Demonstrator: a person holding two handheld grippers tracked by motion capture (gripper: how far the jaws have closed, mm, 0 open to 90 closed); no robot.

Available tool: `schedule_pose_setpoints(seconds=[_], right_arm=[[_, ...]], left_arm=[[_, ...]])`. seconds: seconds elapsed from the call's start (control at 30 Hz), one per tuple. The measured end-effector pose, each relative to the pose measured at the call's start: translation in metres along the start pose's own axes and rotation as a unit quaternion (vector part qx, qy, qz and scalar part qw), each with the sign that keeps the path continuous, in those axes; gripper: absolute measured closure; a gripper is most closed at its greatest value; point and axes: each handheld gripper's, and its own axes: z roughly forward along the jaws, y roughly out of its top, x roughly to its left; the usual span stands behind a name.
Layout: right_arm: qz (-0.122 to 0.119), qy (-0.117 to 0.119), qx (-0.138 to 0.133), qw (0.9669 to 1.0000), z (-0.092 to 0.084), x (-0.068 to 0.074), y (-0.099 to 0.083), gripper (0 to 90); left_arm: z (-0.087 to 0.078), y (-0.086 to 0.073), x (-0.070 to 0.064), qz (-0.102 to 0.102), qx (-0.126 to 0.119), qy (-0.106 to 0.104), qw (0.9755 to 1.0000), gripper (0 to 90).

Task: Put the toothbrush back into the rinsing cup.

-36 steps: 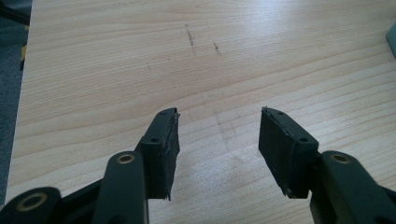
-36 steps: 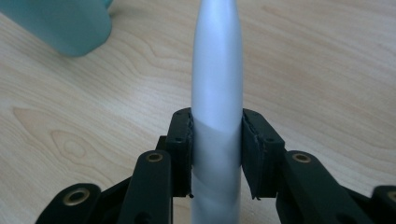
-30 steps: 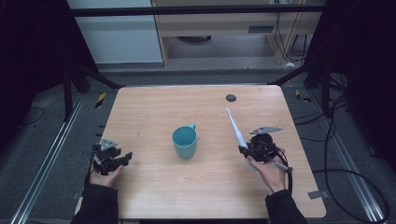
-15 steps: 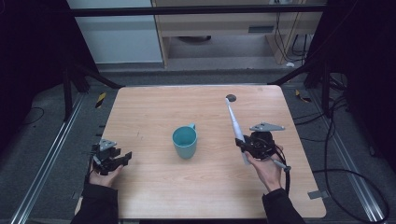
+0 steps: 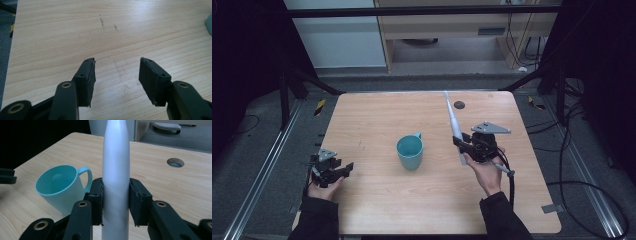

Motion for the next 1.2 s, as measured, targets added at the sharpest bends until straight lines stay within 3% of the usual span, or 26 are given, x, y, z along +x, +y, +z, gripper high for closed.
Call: schedule_pose_setpoints(seconds=[0.77,1.2], right_arm=[[0.006,0.004,-0.07,0.9975,0.026,0.027,0.022,66.4],[0.004,0.007,-0.079,0.9968,0.041,0.037,0.028,66.4]], left_arm=[[-0.001,0.0,0.001,-0.002,-0.005,0.003,1.0,46.6],[0.0,0.0,0.001,-0.001,-0.006,0.004,1.0,46.6]])
